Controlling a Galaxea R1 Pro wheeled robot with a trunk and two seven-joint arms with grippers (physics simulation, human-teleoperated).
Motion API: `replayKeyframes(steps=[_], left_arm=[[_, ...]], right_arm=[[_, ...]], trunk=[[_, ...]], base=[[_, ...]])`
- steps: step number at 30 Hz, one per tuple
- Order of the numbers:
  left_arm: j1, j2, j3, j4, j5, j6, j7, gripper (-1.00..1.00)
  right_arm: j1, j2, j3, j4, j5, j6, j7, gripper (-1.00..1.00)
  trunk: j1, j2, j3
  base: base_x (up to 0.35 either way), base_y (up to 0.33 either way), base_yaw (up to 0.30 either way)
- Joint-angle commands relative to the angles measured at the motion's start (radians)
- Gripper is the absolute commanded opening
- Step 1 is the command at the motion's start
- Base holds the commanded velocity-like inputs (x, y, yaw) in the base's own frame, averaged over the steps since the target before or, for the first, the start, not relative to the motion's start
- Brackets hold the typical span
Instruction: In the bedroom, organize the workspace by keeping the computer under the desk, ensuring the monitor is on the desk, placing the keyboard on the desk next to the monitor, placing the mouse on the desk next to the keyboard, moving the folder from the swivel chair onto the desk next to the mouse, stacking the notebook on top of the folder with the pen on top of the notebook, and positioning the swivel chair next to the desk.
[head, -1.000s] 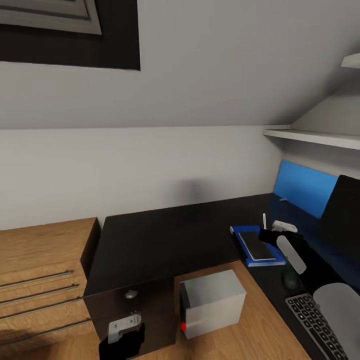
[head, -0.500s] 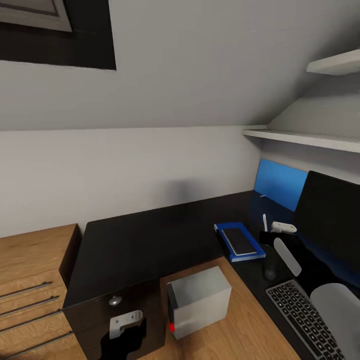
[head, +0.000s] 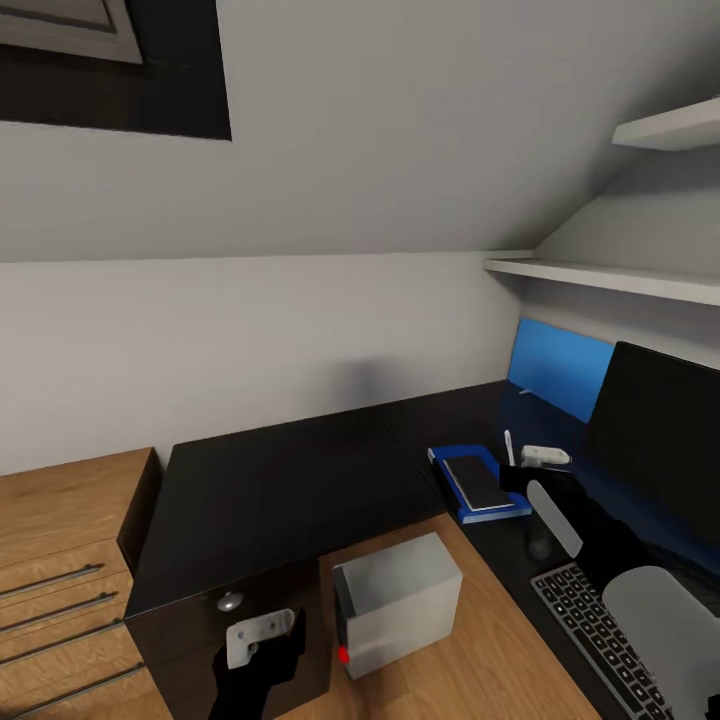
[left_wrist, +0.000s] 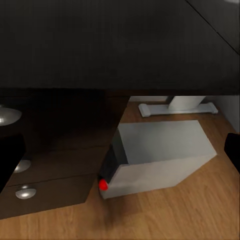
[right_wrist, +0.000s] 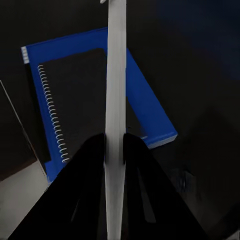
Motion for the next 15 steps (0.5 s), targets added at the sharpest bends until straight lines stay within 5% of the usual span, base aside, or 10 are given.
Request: replayKeyframes(steps=[1,10,15], left_arm=[[0.000,0.000,-0.002,-0.002,0.008,0.002,0.006,1.00],[0.002,0.001,-0.004,-0.003,0.008,-0.003,0.007,1.00],[0.003,0.001,-0.005,-0.003,0.008,-0.001,0.008,1.00]], right_arm=[[-0.001,0.000,0.008,-0.001,-0.011,0.001,-0.010,-1.00],[-0.001,0.007,0.020,-0.002,-0.011,-0.001,-0.008,-1.00],[-0.001,0.007,0.020,-0.001,-0.011,-0.001,-0.007,-1.00]], trunk=[[0.000,-0.001,-0.001],[0.000,-0.001,-0.001],[0.000,-0.001,-0.001]], base=[[0.000,0.000,0.000],[0.001,0.000,0.000],[0.162,0.000,0.000]])
